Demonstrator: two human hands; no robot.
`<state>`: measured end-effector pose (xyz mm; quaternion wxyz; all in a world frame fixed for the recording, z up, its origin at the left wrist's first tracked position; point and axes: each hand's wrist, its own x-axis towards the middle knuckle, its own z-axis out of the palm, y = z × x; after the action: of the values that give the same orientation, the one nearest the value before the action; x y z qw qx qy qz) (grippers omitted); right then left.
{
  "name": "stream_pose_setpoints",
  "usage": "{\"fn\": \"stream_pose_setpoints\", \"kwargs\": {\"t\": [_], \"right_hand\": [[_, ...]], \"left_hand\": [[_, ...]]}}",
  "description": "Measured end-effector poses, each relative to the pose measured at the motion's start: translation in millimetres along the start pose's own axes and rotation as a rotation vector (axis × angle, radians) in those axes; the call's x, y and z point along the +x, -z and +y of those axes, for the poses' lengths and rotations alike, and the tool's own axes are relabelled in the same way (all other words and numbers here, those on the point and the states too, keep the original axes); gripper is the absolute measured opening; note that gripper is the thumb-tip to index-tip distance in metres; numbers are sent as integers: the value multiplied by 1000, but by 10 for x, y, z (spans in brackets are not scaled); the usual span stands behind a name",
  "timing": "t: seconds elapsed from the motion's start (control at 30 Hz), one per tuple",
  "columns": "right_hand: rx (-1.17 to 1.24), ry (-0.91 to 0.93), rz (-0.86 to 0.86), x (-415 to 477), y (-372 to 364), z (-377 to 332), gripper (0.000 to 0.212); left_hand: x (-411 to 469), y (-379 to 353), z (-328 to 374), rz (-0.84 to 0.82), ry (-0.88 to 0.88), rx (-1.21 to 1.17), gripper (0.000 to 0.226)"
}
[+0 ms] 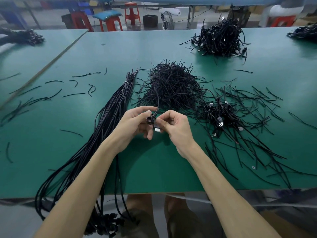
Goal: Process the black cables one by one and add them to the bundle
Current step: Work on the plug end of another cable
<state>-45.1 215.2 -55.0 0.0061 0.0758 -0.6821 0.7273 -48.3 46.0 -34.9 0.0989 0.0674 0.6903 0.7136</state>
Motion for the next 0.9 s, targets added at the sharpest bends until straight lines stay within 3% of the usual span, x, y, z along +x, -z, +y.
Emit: {"fn": "stream_pose_setpoints", "kwargs": {"t": [0.23,0.4,0.7,0.8,0.9], "right_hand": [[34,-8,36,6,3,0,24],[47,-10,55,-15,7,-37,16],[37,-12,74,-21,12,-37,17],[37,-15,78,-25,8,-38,17],[19,-16,93,-25,2,-33,16]], "left_hand": [[2,16,-6,-57,5,-97,35],[-17,-14,-12,63,2,131,44],[-46,-15,9,235,-191,245,63],[-35,-34,15,329,-314,409,54],[-34,-47,28,265,-312,372,42]]}}
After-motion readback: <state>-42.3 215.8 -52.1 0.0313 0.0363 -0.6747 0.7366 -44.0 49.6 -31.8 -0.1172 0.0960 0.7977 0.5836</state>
